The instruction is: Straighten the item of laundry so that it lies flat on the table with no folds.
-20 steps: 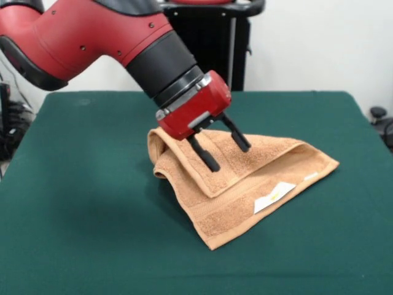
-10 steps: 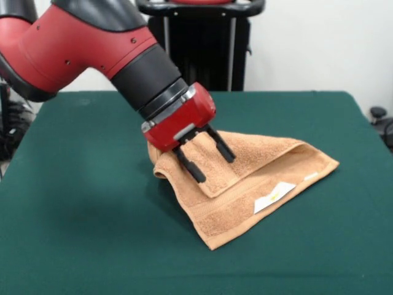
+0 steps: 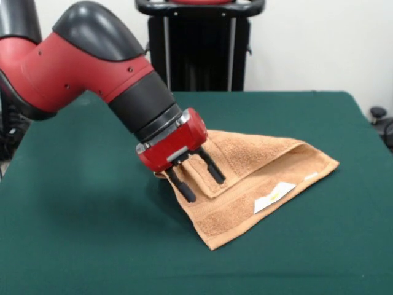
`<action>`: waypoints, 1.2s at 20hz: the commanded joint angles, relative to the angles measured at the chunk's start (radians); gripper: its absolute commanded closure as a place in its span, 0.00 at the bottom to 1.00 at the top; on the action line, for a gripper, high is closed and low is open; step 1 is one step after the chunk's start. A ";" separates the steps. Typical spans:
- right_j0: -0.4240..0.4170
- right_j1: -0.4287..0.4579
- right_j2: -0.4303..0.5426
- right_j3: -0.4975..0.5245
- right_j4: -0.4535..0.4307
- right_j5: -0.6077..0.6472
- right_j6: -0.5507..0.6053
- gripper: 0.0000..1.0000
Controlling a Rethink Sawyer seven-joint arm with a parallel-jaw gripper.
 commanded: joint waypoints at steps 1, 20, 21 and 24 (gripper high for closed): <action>0.066 0.046 -0.132 -0.098 -0.077 0.027 -0.316 0.00; 0.047 0.032 -0.140 -0.013 -0.107 0.050 -0.335 0.00; 0.045 0.034 -0.139 -0.012 -0.103 0.055 -0.341 0.00; 0.041 0.033 -0.135 0.000 -0.097 0.065 -0.347 0.00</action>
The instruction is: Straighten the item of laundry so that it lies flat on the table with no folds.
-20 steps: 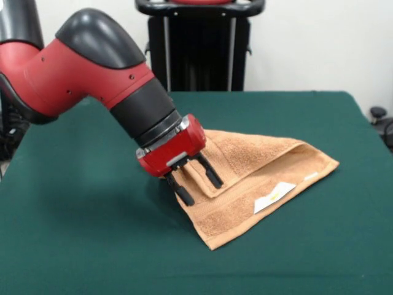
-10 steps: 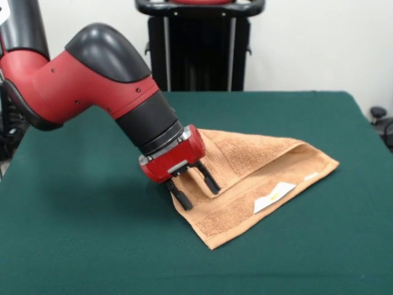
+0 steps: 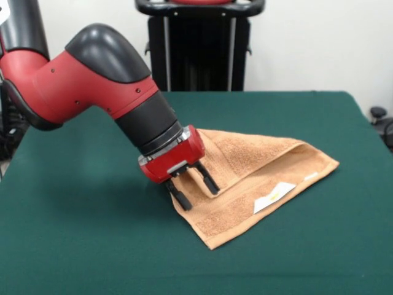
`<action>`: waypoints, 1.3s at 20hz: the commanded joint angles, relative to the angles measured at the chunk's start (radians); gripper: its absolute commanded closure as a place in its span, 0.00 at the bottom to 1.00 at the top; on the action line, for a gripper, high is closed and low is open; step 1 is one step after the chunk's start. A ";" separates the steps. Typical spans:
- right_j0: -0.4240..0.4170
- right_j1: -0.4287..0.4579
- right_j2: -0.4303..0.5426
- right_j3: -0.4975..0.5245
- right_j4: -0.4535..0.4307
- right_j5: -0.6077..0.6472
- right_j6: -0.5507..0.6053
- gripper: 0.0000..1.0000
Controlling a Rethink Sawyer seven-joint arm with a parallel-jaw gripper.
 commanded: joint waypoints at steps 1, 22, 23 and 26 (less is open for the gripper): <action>0.035 0.007 -0.081 0.014 -0.021 0.070 -0.350 0.00; 0.011 -0.064 -0.123 0.115 -0.071 0.082 -0.381 0.00; 0.018 -0.066 -0.125 0.111 -0.071 0.086 -0.382 0.00; 0.043 -0.067 -0.138 0.099 -0.084 0.079 -0.367 0.00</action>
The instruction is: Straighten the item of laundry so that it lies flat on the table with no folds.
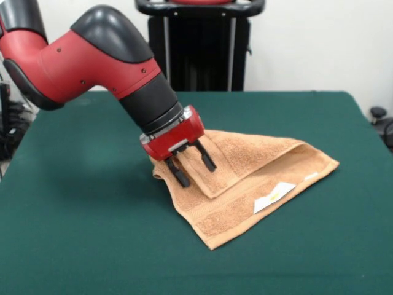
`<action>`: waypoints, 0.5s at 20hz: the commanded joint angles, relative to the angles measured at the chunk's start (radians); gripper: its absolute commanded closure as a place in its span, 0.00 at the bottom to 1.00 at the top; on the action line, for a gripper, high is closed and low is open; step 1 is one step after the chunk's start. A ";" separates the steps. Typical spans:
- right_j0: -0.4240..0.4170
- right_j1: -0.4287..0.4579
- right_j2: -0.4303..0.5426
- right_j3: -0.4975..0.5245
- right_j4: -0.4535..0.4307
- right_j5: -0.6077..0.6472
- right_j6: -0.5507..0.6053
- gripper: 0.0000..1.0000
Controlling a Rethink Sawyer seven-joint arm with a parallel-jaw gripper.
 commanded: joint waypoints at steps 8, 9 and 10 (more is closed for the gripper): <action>0.121 0.032 -0.132 -0.044 -0.109 0.028 -0.320 0.00; 0.126 0.031 -0.135 -0.043 -0.115 0.021 -0.310 0.00; 0.128 0.033 -0.136 -0.043 -0.119 0.017 -0.306 0.00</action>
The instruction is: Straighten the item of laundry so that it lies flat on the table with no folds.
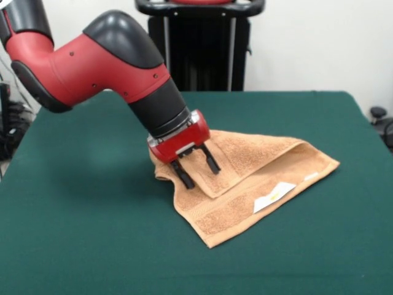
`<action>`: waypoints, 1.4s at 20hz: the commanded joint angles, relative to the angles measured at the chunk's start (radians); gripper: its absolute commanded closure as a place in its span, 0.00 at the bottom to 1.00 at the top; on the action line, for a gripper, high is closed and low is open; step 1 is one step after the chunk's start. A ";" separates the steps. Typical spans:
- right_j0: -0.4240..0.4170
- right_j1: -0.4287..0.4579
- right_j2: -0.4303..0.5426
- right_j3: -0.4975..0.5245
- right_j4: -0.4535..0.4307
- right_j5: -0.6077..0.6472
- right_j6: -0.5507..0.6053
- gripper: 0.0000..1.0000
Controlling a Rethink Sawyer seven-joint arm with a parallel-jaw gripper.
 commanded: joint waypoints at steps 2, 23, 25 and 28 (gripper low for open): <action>0.097 0.051 -0.110 -0.047 -0.091 0.006 -0.296 0.00; 0.103 0.053 -0.095 -0.017 -0.062 -0.013 -0.244 0.00; 0.100 0.065 -0.094 -0.031 -0.057 -0.007 -0.261 0.00; 0.096 0.076 -0.092 -0.042 -0.047 0.001 -0.273 0.00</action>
